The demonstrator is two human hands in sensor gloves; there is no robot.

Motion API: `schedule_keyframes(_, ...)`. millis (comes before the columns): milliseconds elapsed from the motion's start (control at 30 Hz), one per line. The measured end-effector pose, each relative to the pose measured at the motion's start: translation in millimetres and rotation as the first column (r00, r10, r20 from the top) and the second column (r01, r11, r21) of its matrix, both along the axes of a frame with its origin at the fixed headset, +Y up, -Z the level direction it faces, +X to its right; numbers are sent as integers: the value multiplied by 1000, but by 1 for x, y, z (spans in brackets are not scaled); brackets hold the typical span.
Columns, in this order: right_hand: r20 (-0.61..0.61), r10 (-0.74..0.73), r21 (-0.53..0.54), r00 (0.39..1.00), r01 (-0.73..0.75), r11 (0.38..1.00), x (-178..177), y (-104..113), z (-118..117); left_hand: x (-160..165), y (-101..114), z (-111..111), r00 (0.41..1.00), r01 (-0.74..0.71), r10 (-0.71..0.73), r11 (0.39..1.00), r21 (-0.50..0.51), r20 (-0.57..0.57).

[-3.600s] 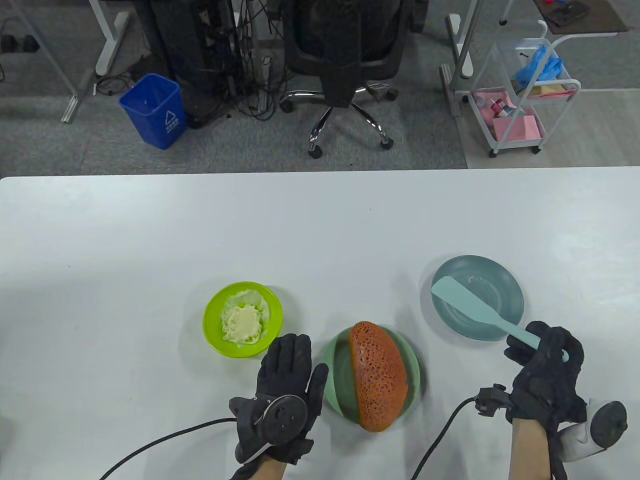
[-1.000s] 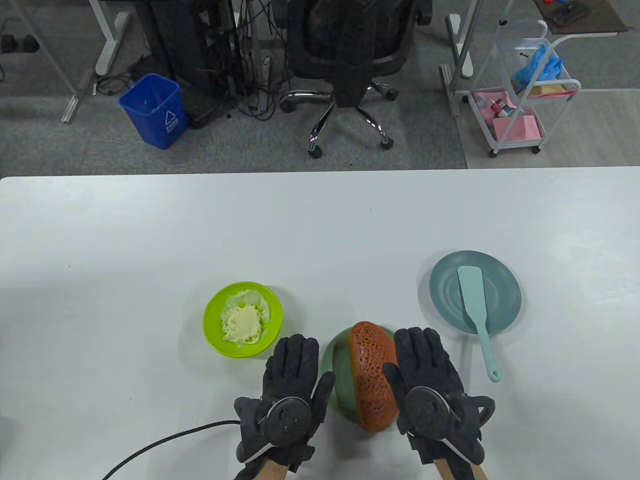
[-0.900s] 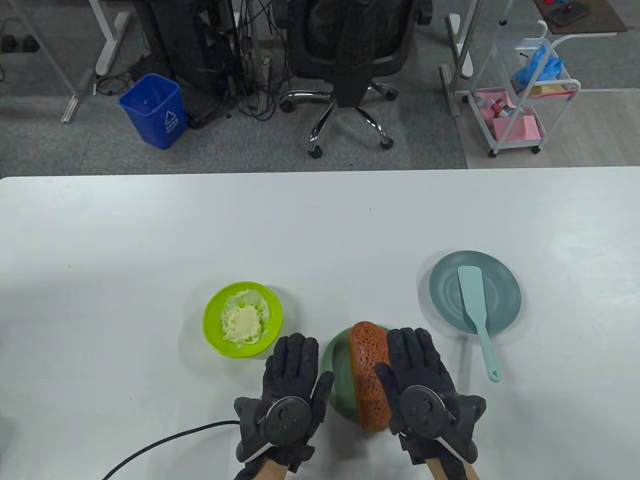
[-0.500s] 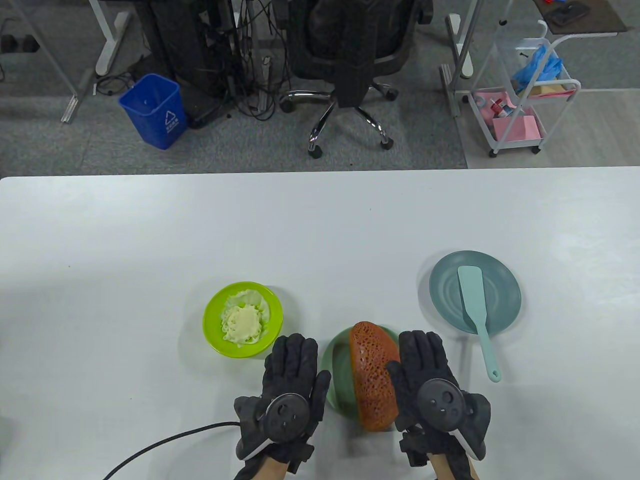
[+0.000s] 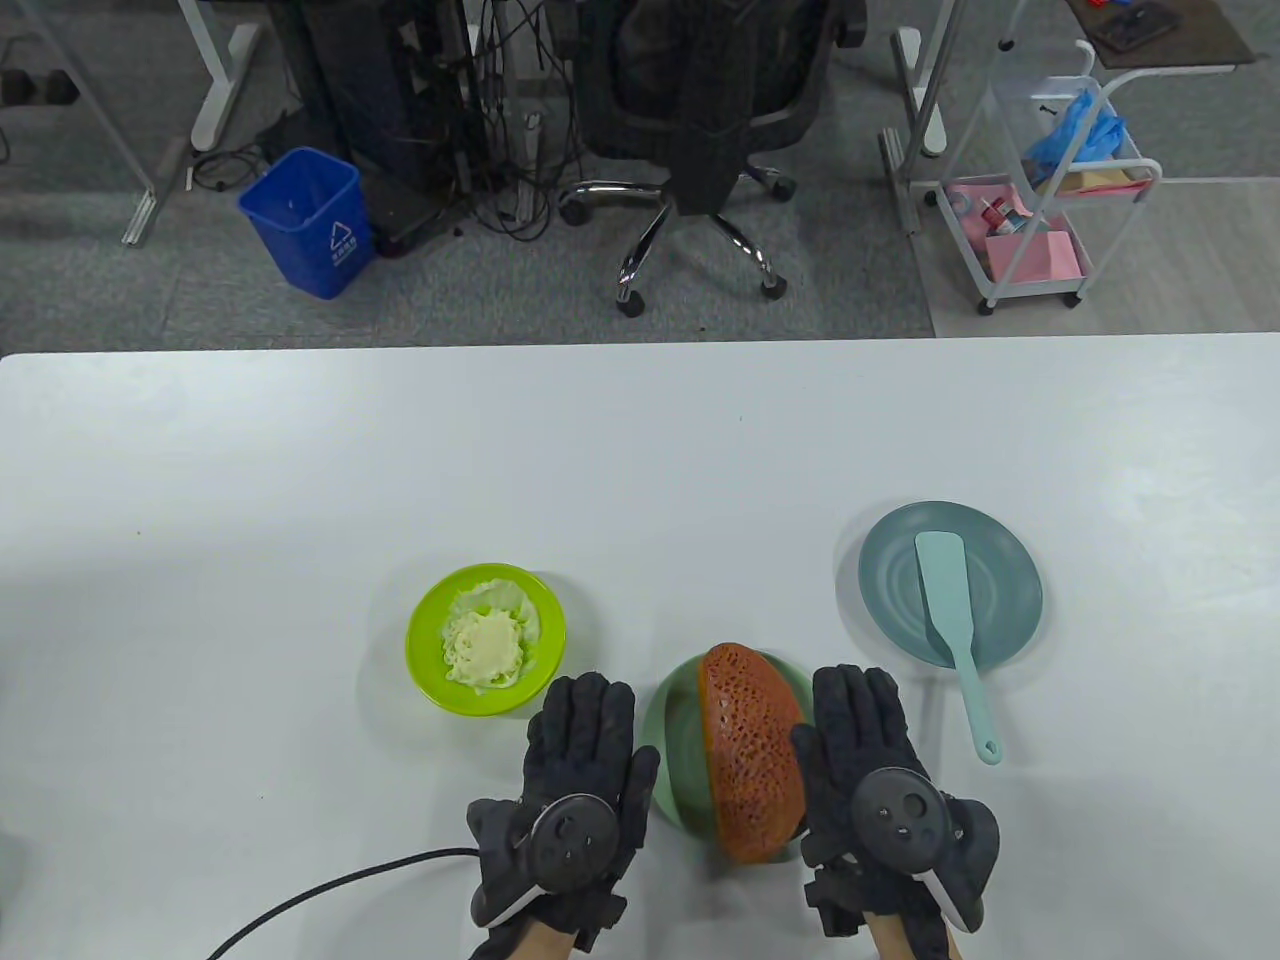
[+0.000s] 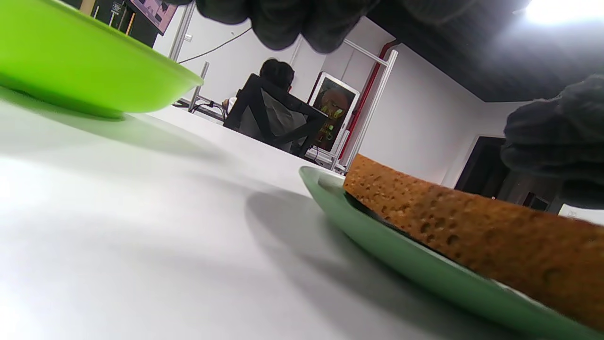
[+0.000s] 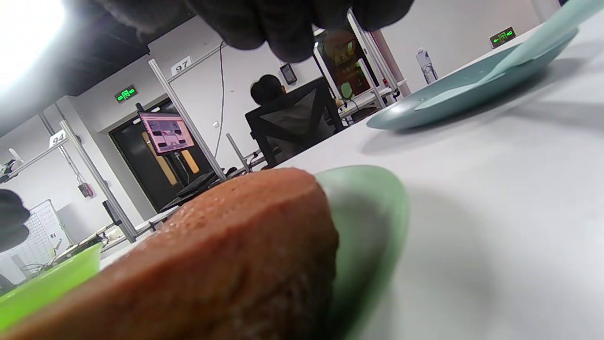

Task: Dip dessert spatula into salad dressing and spread onto bread slice

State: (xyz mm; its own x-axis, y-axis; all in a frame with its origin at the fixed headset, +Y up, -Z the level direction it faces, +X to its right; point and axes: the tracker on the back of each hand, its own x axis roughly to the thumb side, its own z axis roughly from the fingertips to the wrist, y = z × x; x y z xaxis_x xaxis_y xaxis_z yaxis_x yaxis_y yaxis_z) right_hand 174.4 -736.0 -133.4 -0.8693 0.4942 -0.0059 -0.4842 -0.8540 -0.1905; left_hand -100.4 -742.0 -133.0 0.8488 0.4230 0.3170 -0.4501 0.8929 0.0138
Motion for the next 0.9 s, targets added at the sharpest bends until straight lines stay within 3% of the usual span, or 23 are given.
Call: schedule_keyframes(900,-25,-29,-6,999,29,1000,0,-2,-3,-8,-3,-1,1000,-17,17,1000,-5,-19)
